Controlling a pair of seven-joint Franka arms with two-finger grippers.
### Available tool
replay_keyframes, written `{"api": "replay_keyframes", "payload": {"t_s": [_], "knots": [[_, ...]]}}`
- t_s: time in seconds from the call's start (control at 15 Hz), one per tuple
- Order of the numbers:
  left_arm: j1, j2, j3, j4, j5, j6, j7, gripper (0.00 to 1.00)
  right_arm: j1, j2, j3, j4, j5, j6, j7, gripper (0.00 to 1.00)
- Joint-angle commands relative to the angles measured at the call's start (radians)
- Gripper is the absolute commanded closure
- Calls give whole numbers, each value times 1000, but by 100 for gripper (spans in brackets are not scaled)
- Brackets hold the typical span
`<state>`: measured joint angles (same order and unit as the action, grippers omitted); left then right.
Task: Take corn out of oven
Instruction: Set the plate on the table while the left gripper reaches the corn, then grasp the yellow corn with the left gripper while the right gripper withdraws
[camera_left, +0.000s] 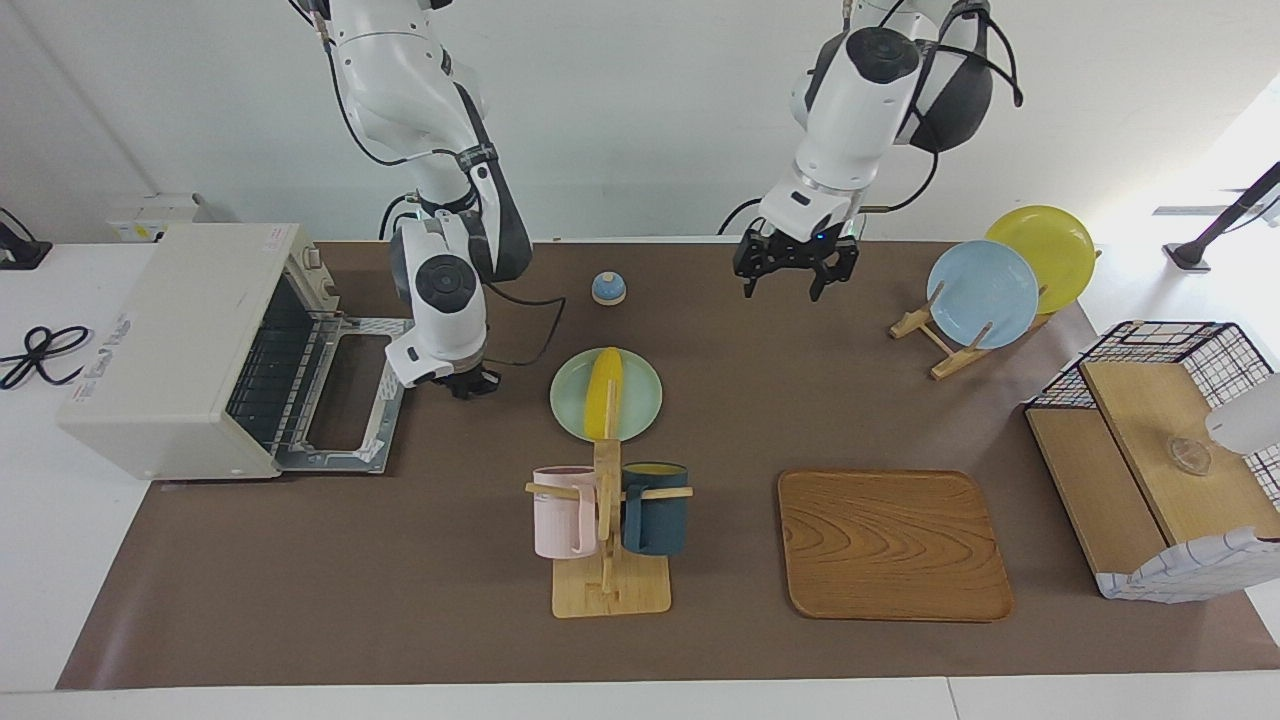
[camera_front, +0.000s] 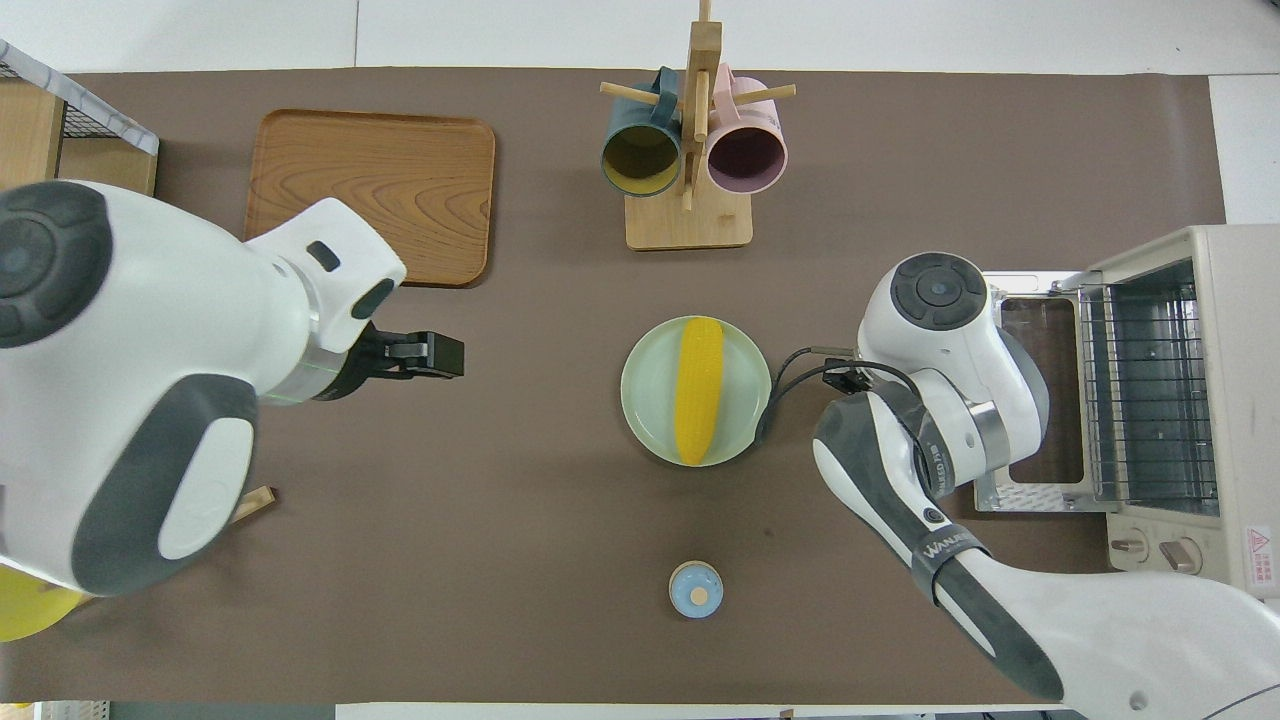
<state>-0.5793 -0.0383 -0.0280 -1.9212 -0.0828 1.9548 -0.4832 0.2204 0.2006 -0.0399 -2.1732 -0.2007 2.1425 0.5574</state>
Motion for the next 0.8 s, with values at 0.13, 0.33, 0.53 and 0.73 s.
{"api": "replay_keyframes", "payload": {"t_s": [0.13,0.33,0.53,0.73], "knots": [[-189,158,19,-15,-11,241,-162,0,-95,-30,12,-73,-86,34,-43,86],[-264,268,20,2,-8,384,-193,0,-95,-32,11,-51,-164,2,-50,86],[-271,440,25,150,49,415,-175,0,-102,-59,11,44,-241,-171,-63,83],[-235,495,20,224,112,401,-137,0,-131,-127,11,62,-264,-249,-177,80]]}}
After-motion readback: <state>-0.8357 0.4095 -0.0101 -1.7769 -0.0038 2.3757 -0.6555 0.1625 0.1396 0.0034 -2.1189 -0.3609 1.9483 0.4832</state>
